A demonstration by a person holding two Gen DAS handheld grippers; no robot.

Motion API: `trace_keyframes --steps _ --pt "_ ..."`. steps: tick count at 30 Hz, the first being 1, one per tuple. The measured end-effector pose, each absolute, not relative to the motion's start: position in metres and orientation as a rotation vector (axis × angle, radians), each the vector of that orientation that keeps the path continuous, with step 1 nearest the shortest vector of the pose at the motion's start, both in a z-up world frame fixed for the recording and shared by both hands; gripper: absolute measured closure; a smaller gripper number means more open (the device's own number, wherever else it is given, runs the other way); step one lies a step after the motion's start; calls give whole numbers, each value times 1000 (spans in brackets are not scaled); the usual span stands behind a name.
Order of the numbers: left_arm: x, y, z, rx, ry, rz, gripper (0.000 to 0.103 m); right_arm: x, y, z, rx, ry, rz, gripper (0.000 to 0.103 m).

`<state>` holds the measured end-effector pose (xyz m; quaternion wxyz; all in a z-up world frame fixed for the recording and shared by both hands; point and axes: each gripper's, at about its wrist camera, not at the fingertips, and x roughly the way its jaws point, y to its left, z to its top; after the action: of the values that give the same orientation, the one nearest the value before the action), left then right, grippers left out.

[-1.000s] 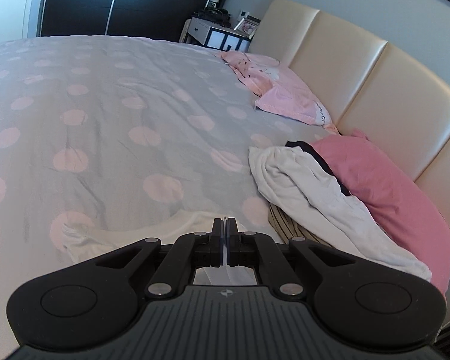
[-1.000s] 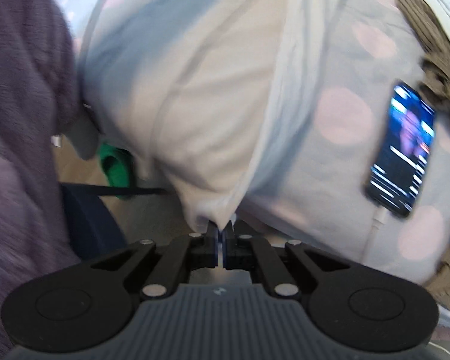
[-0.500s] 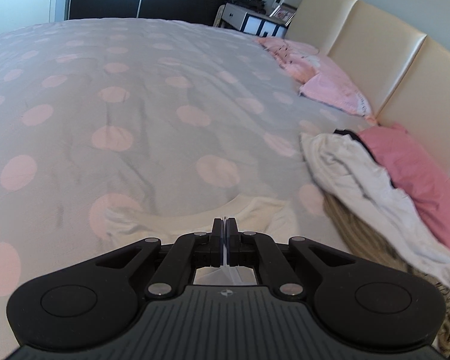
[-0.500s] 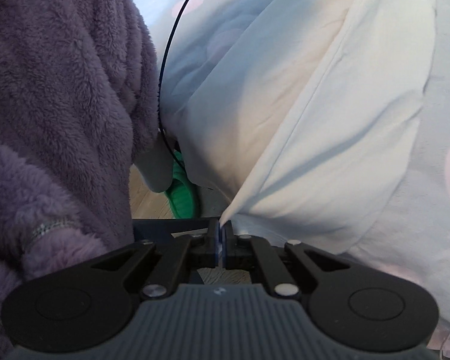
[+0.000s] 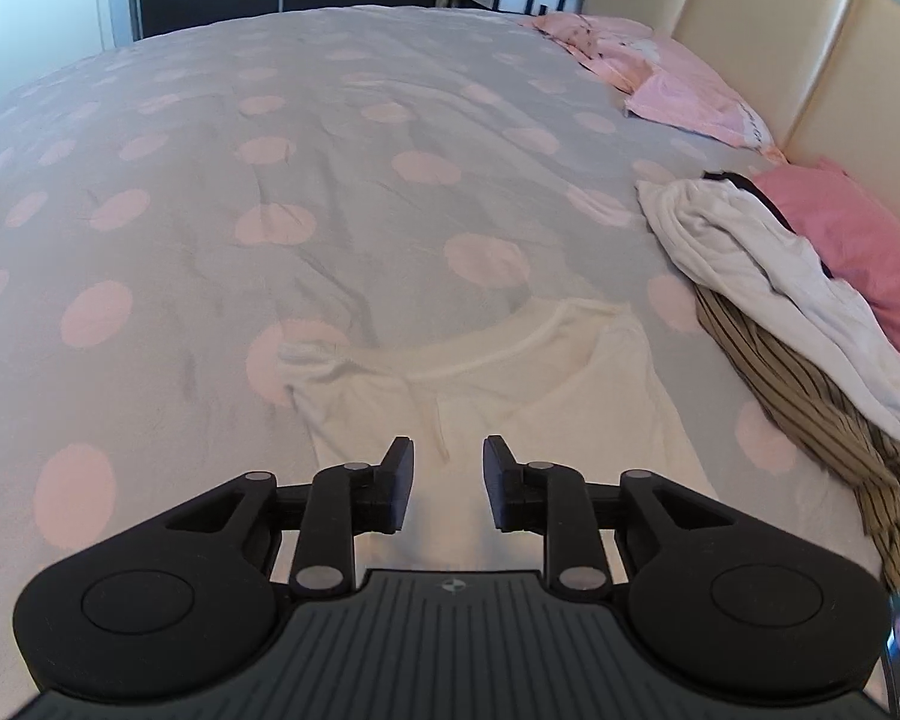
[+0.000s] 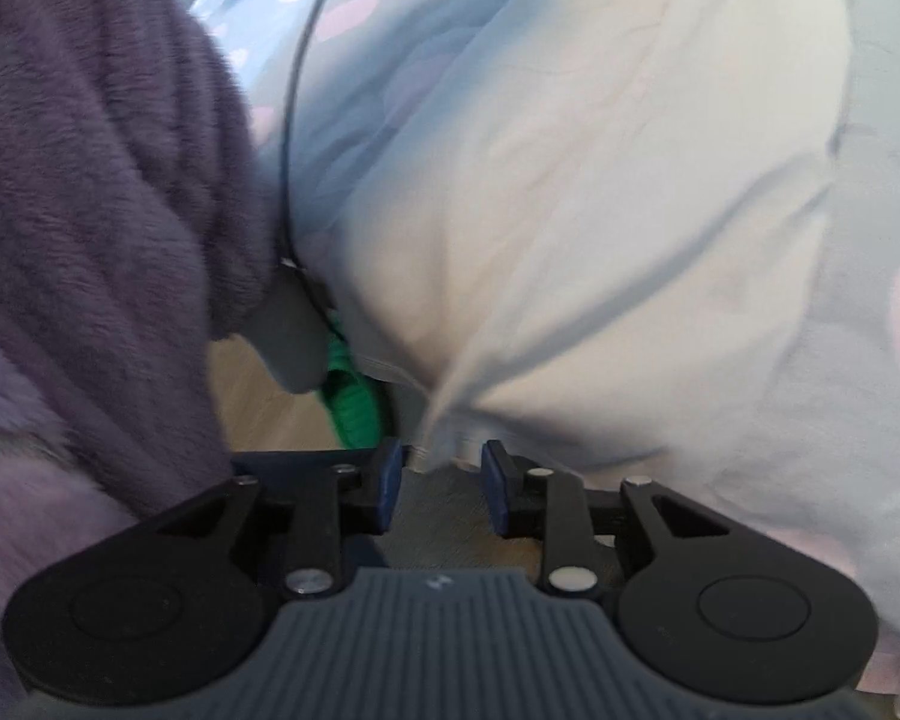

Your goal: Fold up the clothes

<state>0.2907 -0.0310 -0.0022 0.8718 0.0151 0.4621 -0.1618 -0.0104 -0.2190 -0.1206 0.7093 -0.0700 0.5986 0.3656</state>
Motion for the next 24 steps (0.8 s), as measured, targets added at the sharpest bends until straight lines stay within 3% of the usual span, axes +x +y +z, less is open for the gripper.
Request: trace_keyframes --steps 11,16,24 --pt "151 -34 17 81 1059 -576 81 3 -267 -141 -297 1369 636 68" --pt "63 -47 22 80 1041 -679 59 -1 -268 -158 -224 1343 627 62" --pt "-56 -69 4 116 1021 -777 59 -4 -274 -167 -98 1299 604 61"
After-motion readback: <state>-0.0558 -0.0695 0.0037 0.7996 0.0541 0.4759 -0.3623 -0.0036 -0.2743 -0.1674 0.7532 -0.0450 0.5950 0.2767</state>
